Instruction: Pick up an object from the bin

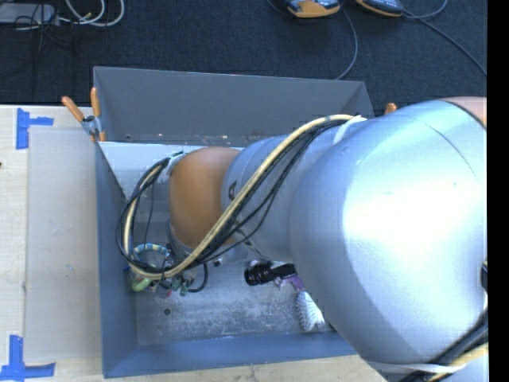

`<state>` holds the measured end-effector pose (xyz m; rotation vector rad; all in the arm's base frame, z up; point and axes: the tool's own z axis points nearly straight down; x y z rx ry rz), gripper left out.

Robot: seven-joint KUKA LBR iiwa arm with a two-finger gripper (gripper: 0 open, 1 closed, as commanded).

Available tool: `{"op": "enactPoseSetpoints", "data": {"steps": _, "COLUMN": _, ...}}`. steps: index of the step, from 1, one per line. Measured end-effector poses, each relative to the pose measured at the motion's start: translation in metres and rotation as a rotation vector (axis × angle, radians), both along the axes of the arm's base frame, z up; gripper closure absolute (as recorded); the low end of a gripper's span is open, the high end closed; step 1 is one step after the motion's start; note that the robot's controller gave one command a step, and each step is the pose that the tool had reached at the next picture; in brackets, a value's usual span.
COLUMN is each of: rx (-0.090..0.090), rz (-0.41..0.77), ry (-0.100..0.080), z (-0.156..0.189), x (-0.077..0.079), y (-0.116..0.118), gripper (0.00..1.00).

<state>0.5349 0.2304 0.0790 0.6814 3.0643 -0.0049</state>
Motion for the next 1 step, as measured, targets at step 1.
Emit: {"op": "enactPoseSetpoints", "data": {"steps": 1, "rx": -0.001, "rz": 0.016, "ry": -0.002, "z": -0.0002, "x": -0.0001, "y": 0.0001, "gripper": 1.0}}
